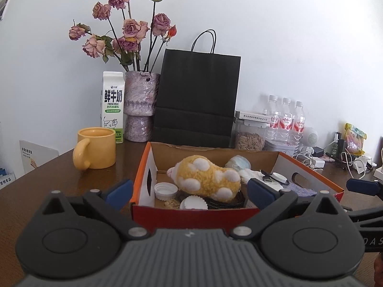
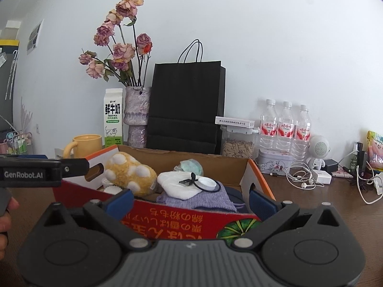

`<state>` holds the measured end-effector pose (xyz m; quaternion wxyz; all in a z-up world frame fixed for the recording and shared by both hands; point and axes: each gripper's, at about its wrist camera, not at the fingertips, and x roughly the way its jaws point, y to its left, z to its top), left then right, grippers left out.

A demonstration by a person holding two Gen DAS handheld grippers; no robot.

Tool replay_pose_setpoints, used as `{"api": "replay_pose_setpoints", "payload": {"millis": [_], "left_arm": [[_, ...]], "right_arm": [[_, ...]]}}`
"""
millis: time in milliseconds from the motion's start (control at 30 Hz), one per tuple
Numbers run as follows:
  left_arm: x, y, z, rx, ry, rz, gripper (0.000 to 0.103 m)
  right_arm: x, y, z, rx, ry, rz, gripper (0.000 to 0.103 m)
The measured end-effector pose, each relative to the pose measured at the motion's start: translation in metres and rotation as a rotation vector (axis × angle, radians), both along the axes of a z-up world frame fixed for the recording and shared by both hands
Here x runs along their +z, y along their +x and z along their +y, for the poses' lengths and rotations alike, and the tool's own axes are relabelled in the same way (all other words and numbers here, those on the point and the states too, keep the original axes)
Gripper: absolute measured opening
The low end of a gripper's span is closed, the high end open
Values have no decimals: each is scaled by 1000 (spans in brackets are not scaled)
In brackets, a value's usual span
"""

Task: Organize objects
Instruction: 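Withdraw both grippers from the box back over the table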

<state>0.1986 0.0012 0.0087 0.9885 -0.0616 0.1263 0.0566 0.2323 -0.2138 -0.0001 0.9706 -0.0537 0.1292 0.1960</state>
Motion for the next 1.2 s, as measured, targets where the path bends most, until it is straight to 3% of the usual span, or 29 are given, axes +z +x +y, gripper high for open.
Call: {"api": "replay_pose_setpoints", "payload": {"millis": [133,333,533,667,767,1100,1133,1200], "left_arm": [[-5,-10,3,14,-30,32,103],[-12,-18,6,-7,-61,95,103],[-17,-14,4,-33,-60,148,103],[-20,-13,5,-39,-72,162,103],[-20,-13,6,-45,-81,160,103],[-19,-12,5,-47,-84,160,103],[-19,-12,5,-46,-84,162,103],[-20,-11,5,-41,-81,168,103]], "right_arm": [[-8,-10,-3,25,-12,63,103],[-18,-10,2,72,-30,168,93],[-26,16,2,81,49,336,80],[-29,30,8,83,104,394,76],[-33,36,17,85,103,430,57],[-26,24,19,101,115,368,39],[-25,22,18,103,118,359,28],[-24,21,16,108,131,353,26]]}}
